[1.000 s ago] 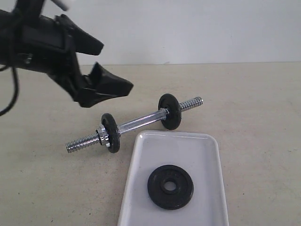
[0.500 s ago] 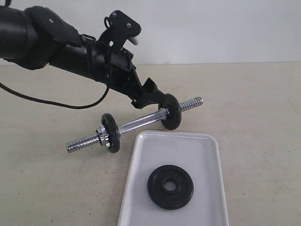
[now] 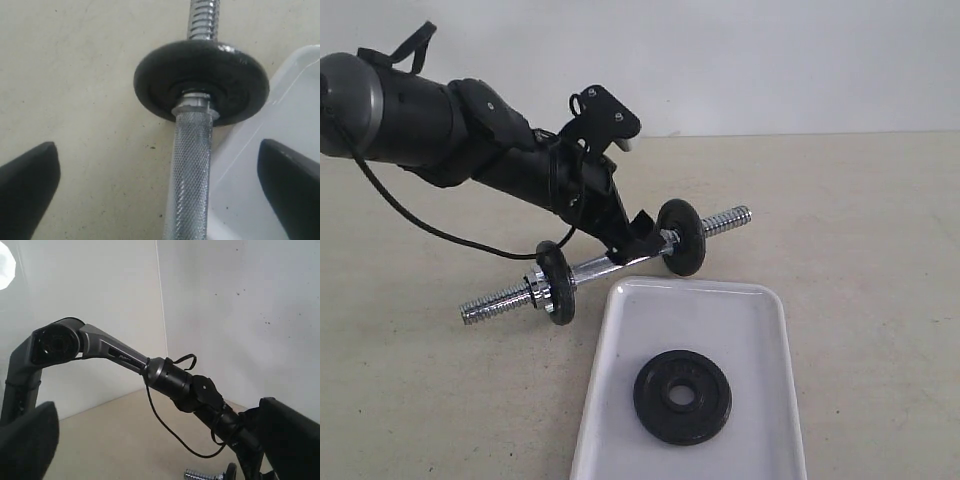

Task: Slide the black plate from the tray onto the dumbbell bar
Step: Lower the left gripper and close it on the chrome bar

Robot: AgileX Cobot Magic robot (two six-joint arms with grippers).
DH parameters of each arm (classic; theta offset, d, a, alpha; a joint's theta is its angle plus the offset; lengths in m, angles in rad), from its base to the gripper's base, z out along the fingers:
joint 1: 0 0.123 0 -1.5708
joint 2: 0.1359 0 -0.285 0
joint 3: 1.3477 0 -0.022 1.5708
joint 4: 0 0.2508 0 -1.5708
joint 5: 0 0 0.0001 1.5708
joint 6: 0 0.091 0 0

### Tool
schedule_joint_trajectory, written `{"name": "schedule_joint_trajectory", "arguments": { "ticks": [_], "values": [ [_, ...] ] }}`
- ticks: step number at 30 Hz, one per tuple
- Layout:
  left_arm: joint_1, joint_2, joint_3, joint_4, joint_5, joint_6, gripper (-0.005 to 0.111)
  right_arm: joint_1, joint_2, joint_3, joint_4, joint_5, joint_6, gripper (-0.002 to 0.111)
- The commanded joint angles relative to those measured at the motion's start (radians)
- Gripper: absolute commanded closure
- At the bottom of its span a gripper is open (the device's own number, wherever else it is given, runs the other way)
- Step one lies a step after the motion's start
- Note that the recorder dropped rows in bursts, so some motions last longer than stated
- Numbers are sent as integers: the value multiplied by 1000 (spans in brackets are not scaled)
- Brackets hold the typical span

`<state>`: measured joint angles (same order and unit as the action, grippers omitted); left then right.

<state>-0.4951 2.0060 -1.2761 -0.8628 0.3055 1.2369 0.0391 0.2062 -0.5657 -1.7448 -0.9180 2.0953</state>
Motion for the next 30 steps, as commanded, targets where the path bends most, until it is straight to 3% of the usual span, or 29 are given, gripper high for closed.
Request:
{"name": "schedule_joint_trajectory", "arguments": {
  "ticks": [1, 15, 30],
  "values": [
    [-5, 51, -4, 1, -21, 13, 7, -6, 6, -5, 0, -2, -4, 3],
    [-5, 111, -4, 1, -172, 13, 7, -6, 6, -5, 0, -28, -4, 3],
    [-5, 196, -120, -8, -171, 13, 7, -6, 6, -5, 0, -45, -4, 3]
  ]
}}
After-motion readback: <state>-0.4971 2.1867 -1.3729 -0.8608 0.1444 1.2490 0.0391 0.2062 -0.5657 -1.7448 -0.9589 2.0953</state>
